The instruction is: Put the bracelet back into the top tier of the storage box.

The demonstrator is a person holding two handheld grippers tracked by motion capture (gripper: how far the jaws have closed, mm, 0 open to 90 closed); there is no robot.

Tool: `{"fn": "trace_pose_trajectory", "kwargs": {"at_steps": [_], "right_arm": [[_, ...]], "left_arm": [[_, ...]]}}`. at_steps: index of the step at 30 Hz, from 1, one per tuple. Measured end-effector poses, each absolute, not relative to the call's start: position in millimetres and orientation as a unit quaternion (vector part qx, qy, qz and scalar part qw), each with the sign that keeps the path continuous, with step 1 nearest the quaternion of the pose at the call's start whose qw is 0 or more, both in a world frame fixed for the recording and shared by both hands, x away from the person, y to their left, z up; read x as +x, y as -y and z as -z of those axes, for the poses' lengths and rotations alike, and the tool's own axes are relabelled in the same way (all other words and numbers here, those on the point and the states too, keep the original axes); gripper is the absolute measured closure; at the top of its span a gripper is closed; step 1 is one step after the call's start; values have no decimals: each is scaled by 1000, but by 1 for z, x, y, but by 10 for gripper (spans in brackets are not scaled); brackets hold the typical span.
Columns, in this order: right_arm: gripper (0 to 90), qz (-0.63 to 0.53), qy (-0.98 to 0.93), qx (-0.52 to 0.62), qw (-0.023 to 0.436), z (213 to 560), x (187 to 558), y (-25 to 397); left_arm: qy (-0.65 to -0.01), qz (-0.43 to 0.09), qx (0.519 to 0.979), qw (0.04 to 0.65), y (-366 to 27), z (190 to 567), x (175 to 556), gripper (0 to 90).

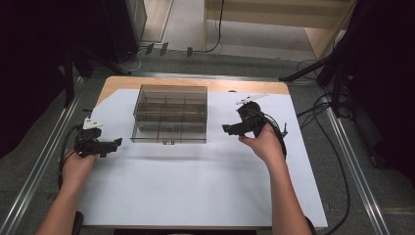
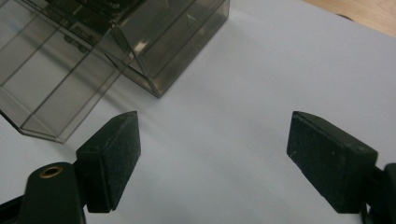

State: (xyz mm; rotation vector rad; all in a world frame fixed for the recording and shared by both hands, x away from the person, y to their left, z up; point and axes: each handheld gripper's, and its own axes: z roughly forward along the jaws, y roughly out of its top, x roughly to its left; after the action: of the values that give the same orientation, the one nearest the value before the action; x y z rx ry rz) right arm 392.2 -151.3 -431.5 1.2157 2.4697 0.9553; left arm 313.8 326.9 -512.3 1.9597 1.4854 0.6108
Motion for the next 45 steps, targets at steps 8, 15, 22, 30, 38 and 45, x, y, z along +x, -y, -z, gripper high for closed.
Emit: {"fn": "trace_pose_trajectory", "kwargs": {"at_steps": [8,15,22,30,38,45], "right_arm": [[269,-282,-858,422,84,433,392,159],[261,-269,-860,424,94,431,392,163],[240,-241,-870,420,91,432,392,169],[243,-245,-867,425,81,434,398,175],[245,-229,-866,434,94,432,398,181],[250,-217,-870,434,88,429,406,181]], "left_arm": [[-554,-227,742,302,-326,513,315,158],[-563,-222,735,306,-325,511,315,158],[-566,-215,732,312,-326,512,315,158],[-578,-201,721,324,-330,512,317,158],[-573,-206,727,318,-326,511,317,158],[-575,-208,729,308,-325,511,317,158]]}}
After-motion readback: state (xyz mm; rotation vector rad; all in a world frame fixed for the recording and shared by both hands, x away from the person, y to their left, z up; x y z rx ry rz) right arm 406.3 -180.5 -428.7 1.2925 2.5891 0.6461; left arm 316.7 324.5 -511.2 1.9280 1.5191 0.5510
